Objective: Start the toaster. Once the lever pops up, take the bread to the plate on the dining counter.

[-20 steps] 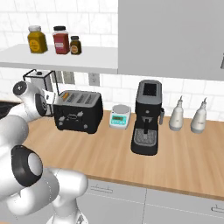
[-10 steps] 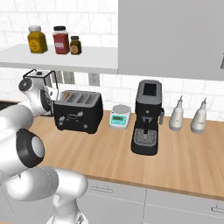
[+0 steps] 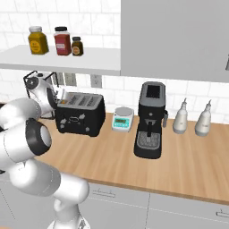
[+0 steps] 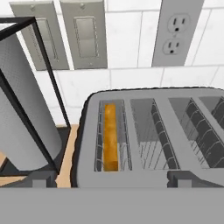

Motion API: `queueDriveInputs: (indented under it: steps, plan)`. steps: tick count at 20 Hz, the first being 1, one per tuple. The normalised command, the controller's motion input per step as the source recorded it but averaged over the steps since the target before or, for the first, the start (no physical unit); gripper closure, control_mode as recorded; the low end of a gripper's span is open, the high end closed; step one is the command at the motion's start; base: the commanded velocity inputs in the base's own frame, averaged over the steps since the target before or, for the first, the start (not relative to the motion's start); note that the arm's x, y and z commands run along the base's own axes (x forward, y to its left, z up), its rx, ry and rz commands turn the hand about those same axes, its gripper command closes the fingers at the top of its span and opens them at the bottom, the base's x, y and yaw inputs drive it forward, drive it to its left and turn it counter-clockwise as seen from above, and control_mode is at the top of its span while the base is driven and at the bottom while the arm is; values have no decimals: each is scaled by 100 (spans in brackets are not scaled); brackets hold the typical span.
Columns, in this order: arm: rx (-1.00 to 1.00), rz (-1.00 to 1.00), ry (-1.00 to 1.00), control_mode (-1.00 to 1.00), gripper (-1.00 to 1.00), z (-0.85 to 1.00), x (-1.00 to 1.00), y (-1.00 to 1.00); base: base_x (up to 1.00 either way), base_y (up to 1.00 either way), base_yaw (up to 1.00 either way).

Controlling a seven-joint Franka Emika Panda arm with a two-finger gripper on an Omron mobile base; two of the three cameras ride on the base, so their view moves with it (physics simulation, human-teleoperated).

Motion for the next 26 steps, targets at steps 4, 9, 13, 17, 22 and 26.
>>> queueDriveInputs:
  steps: [4, 9, 13, 17, 22, 26]
  plan:
    - [0, 0, 0, -100, -100, -29, 17, 0, 0, 0, 0]
    - [0, 0, 0, -100, -100, -14, 15, 0, 0, 0, 0]
    - [0, 0, 0, -100, -100, 0, 10, 0, 0, 0, 0]
    - [0, 0, 1, -100, -100, 0, 0, 0, 0, 0, 0]
    - [0, 0, 0, -100, -100, 0, 0, 0, 0, 0, 0]
    - [0, 0, 0, -100, -100, 0, 0, 0, 0, 0, 0]
